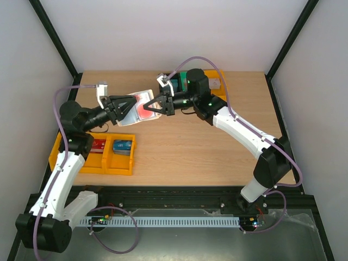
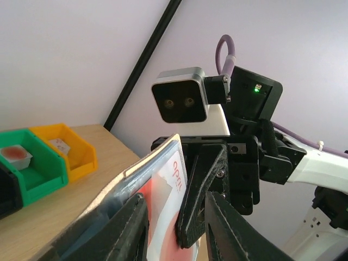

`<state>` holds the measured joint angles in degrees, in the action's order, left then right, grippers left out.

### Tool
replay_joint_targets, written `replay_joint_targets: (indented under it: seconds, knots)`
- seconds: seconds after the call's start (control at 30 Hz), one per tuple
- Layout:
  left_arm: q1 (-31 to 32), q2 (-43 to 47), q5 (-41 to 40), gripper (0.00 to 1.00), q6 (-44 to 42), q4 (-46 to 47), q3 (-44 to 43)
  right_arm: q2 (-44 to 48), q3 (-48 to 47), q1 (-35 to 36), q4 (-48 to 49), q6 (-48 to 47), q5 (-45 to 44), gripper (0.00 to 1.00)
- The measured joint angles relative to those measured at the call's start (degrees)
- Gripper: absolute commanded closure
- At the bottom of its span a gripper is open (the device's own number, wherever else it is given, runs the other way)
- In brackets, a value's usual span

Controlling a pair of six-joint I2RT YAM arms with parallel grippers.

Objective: Take the credit cards out of the card holder

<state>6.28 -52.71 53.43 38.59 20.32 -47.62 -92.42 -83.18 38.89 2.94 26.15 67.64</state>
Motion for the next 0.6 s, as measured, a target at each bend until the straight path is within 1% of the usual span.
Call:
replay_joint_targets:
  seconds: [0.13,0.33,0.6]
  knots:
    - [0.1,-1.0,1.1,0.71,0.5,-0.3,-0.3,0.0,0.0,0.0,-0.8,0.0,0.3,0.98]
    - [2.4,-0.7,1.5,0.69,-0.6,-2.4,-1.2,0.0,0.0,0.0,-0.9,0.5,1.3,0.98]
    - [0.9,-0.6,1.3,0.69,-0.4,-3.3,-1.2,0.0,0.0,-0.9,-0.4,1.1,2.5,0.98]
